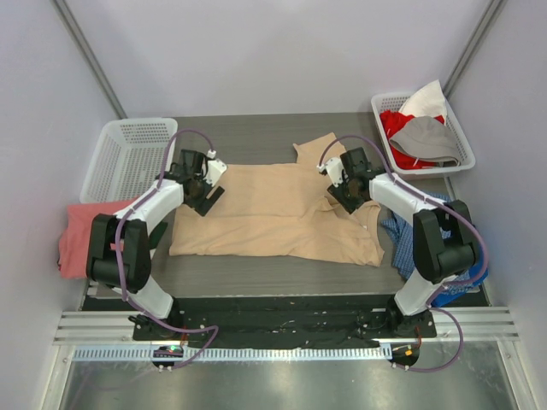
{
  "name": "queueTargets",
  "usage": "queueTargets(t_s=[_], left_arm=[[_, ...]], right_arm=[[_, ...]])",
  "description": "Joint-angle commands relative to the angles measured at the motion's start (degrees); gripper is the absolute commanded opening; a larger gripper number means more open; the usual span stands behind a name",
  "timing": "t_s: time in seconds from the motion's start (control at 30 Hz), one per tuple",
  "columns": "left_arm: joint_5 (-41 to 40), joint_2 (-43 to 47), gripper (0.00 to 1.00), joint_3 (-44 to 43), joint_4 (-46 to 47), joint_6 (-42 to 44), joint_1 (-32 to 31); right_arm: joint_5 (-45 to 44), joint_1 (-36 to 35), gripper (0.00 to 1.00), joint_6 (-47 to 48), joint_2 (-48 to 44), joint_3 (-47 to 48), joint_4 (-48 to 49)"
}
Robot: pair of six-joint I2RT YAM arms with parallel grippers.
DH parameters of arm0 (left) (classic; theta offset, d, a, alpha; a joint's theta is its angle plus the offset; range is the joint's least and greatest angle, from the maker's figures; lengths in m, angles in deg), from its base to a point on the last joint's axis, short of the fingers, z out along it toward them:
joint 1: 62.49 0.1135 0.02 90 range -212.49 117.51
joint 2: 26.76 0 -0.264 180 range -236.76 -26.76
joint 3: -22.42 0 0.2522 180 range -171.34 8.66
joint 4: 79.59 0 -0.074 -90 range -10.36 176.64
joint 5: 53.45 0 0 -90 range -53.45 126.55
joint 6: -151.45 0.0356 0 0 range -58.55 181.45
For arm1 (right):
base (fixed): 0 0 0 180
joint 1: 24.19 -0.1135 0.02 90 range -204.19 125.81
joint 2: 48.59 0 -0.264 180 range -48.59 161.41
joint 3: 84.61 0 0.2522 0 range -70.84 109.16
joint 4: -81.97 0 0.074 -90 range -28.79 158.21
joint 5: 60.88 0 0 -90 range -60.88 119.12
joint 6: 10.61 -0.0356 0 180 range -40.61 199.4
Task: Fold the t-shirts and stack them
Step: Fold the flattened tshirt in 1/3 of the way
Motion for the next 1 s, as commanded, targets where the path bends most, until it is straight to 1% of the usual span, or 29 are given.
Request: queueTargets(t_s=[0.0, 0.4, 0.43, 0.53, 0.63, 0.77, 0.87, 0.9, 0.97], left_arm=[[0.59, -0.13, 0.83, -0.51, 2.21, -0.62, -0.07], [0.24, -0.57, 0.83, -0.51, 2.30, -0.27, -0.07], [0.24, -0.57, 0.83, -0.43, 2.39, -0.36, -0.07], [0.33, -0.57, 0.83, -0.34, 2.39, -0.27, -0.07], [0.33, -0.48, 0.83, -0.16, 2.47, -0.36, -0.07], [0.07, -0.48, 0.83, 0.01, 2.74, -0.27, -0.07], [0.16, -0.48, 0.83, 0.10, 2.74, -0.27, -0.07], [0.16, -0.48, 0.83, 0.10, 2.74, -0.27, -0.07], [0.16, -0.48, 0.83, 0.10, 2.83, -0.27, -0.07]], right_arm=[[1.56, 0.46, 0.43, -0.59, 1.00, 0.72, 2.28], [1.91, 0.90, 0.43, -0.59, 2.41, -0.07, 3.16], [3.74, 0.91, 0.43, -0.59, 2.49, -0.07, 3.25], [4.11, 1.08, 0.43, -0.59, 3.11, -0.07, 3.16], [4.63, 1.08, 0.42, -0.59, 3.55, -0.24, 3.25], [4.55, 1.08, 0.38, -0.41, 4.07, -0.42, 3.34], [4.63, 1.26, 0.27, -0.24, 4.34, -0.42, 3.25], [4.63, 1.17, 0.18, -0.24, 4.43, -0.33, 3.25], [4.63, 1.26, 0.10, -0.06, 4.69, -0.24, 2.73]])
